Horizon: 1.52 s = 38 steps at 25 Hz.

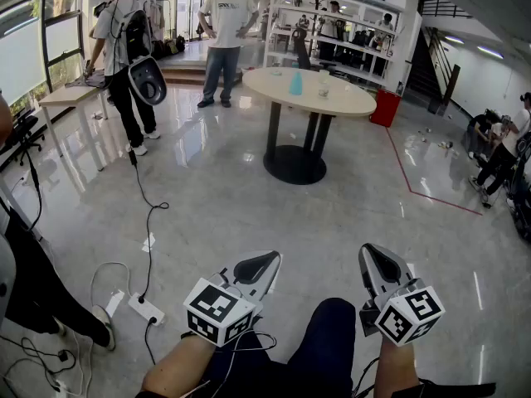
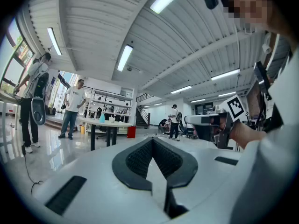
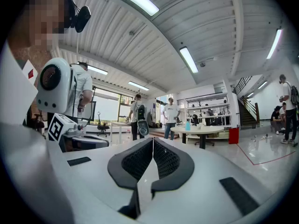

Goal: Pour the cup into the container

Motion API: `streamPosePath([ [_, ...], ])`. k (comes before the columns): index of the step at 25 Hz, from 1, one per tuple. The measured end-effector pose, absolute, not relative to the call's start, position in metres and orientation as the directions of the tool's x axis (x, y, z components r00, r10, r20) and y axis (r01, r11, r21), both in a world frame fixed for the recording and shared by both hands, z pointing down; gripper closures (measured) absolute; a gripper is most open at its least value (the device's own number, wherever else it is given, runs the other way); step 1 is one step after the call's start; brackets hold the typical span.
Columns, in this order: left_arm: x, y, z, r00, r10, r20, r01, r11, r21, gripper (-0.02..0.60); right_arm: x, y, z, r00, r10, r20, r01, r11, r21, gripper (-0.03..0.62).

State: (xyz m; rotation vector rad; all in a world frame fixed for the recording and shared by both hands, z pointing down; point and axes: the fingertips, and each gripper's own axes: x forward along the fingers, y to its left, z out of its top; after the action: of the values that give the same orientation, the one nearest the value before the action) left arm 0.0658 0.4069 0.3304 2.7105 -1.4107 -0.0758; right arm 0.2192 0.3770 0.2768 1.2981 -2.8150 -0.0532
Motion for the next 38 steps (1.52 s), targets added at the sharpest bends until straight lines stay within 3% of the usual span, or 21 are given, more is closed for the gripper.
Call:
streamPosePath([
  [10,0.044,0.344,0.34,0.546,-0.836,0.051,-0.836,-0.54,0.096,0.581,0.209,0.304,0.286,-0.65,-0.76,0.0,-0.76,0.65,0.003,0.588],
  [25,0.078,0.248,0.367,0.568,-0.819,0.077,-0.821,-0.557,0.124,0.581,0.24,0.223,0.328,-0.654,-0.756,0.025,-0.756,0.654,-0.032,0.588],
  [38,0.052,0.103,0.342,0.561,-0.825,0.065,-0.827,-0.553,0.105,0.581,0.211,0.068,0.303,-0.656,-0.755,0.002,-0.754,0.656,-0.026,0.588],
])
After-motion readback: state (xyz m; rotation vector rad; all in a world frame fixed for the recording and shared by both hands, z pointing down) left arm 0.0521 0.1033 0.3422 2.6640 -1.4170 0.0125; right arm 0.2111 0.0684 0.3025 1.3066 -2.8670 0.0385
